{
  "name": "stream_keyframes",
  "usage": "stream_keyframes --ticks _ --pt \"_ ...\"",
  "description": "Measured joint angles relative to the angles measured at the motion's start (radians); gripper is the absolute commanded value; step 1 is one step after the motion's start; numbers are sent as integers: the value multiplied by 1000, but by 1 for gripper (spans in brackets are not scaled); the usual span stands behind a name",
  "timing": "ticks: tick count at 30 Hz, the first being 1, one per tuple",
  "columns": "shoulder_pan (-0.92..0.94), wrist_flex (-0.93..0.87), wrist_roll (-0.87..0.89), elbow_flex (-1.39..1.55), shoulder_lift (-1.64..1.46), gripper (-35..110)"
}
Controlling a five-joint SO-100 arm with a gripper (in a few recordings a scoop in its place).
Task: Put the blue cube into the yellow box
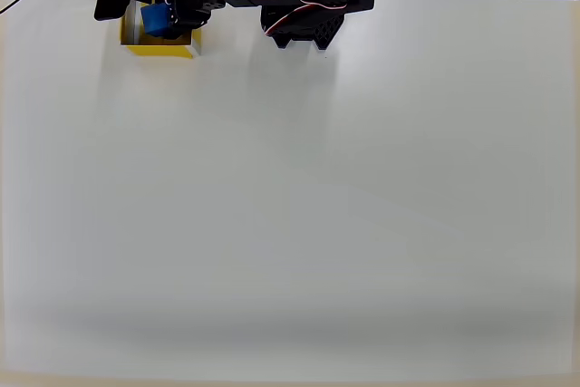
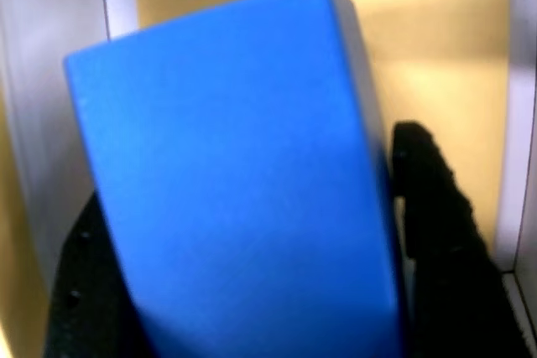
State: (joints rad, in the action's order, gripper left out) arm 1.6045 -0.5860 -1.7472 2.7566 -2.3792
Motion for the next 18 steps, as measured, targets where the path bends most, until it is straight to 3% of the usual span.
stream_keyframes --ticks 8,18 --pt "20 35 -17 18 -28 46" --pt "57 8 -64 12 -94 47"
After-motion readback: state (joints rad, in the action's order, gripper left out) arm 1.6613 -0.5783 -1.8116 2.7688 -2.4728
